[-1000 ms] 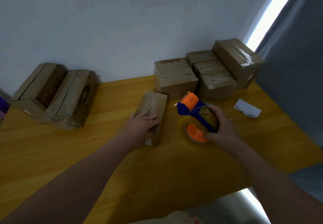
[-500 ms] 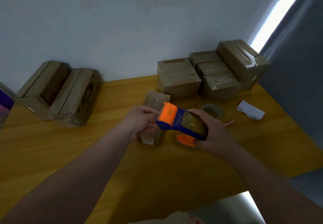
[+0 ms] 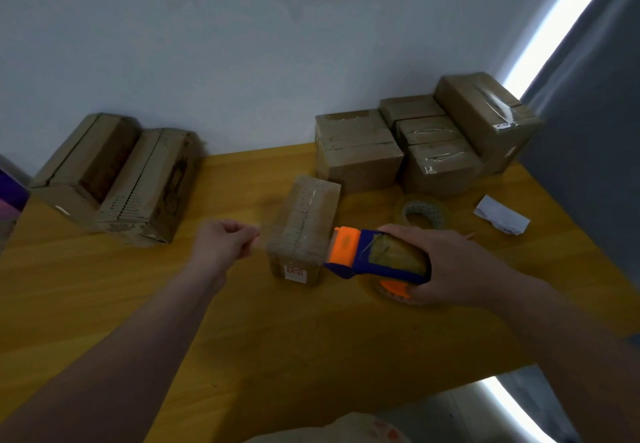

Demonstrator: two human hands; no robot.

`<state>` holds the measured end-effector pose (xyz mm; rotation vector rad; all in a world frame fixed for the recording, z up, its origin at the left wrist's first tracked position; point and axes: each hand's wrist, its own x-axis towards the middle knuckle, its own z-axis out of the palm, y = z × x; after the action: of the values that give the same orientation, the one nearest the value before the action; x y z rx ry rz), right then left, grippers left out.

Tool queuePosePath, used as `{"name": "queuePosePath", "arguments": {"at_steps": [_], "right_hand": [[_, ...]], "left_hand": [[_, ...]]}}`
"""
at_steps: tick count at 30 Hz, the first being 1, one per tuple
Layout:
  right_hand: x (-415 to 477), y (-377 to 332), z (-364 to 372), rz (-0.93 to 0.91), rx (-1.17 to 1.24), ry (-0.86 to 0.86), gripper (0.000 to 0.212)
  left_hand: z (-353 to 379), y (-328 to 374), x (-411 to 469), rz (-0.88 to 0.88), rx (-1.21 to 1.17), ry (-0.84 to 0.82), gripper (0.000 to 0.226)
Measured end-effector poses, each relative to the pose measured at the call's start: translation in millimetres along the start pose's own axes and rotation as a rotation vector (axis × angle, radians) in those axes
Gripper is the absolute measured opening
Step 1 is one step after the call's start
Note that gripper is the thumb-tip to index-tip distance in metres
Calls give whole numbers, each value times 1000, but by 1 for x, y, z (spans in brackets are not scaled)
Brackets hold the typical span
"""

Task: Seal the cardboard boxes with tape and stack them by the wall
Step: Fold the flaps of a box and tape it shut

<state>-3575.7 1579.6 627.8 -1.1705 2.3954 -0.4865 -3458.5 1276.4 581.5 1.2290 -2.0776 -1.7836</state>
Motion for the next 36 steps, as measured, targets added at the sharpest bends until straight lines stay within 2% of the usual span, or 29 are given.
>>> {"name": "queuePosePath", "arguments": {"at_steps": [10,16,21,30,34,36], "right_hand": [[13,-1,14,-14,-136,-7,85],[21,-2,17,0,-197,-12,85],[26,2,24,25,-230,-42,86],[30,10,41,37,-141,-41,88],[30,13,45,42,-153,-22,89],[29,14,46,46,-141,-18,89]], "left_hand": [[8,-11,1,26,31,107,27],[8,-14,5,14,94,116,30],[11,-22,7,-10,147,82,30],[13,-34,12,-90,66,-46,28],[12,-36,13,-92,148,-122,21],[10,-37,14,-102,272,-130,19]]}}
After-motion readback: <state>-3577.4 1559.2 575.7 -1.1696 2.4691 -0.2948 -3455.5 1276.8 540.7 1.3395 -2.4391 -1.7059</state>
